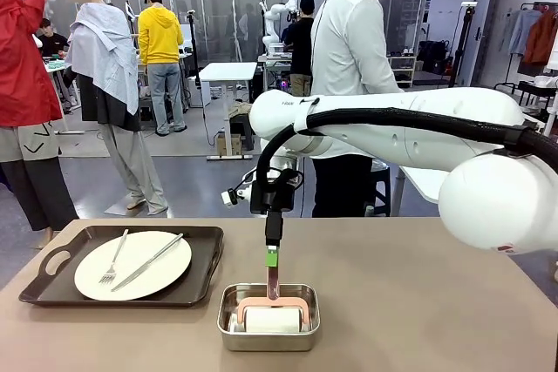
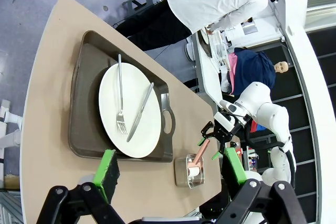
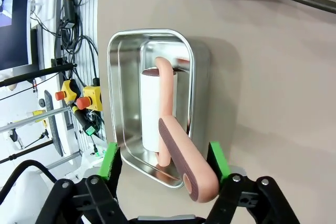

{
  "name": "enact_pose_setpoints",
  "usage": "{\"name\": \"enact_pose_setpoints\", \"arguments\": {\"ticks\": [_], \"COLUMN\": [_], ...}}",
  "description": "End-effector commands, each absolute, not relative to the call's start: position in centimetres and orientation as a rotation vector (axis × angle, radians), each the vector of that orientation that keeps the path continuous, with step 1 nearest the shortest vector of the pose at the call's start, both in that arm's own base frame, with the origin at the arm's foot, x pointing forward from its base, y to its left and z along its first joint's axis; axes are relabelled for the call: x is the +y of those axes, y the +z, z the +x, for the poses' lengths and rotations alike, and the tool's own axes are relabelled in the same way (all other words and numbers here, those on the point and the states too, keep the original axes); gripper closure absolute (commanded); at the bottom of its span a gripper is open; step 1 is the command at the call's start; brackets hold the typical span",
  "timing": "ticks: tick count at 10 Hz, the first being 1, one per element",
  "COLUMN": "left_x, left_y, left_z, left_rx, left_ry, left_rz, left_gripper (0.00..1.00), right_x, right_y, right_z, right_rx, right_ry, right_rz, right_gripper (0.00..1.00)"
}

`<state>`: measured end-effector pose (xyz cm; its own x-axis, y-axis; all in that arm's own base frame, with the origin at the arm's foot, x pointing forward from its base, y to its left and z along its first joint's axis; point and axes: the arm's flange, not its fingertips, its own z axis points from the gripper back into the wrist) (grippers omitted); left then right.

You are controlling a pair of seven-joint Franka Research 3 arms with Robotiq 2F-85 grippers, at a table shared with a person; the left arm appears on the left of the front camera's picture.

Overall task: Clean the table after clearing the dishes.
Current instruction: When the left (or right) Handle tray is removed, use the left hand (or right hand) to clean the left (or right) side of the table with the Lint Roller.

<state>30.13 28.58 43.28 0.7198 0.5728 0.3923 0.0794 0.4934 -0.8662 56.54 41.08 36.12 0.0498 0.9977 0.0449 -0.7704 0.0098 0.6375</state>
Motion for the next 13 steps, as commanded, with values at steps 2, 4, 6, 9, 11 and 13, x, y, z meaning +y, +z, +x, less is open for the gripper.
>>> {"name": "enact_pose_setpoints", "arguments": {"ticks": [2, 4, 6, 9, 11, 13], "left_x": [28.7, 28.7, 28.7, 28.7, 28.7, 28.7], "left_y": [43.4, 43.4, 43.4, 43.4, 43.4, 43.4], "left_z": [29.6, 29.6, 29.6, 29.6, 29.6, 29.6], "left_rx": [-0.736, -0.736, -0.736, -0.736, -0.736, -0.736], "left_ry": [0.316, 0.316, 0.316, 0.316, 0.316, 0.316], "left_rz": [-1.036, -1.036, -1.036, -1.036, -1.036, -1.036], "left_gripper": [0.00, 0.00, 0.00, 0.00, 0.00, 0.00], "right_x": [41.8, 41.8, 41.8, 42.0, 41.6, 40.4], "right_y": [36.6, 36.7, 36.7, 36.9, 37.9, 40.8], "right_z": [57.3, 57.3, 57.3, 57.2, 57.0, 56.1], "right_rx": [0.502, 0.515, 0.516, 0.523, 0.512, 0.437], "right_ry": [1.499, 1.495, 1.494, 1.492, 1.456, 1.349], "right_rz": [0.563, 0.557, 0.552, 0.543, 0.508, 0.421], "right_gripper": [0.54, 0.73, 0.93, 1.00, 0.99, 0.96]}}
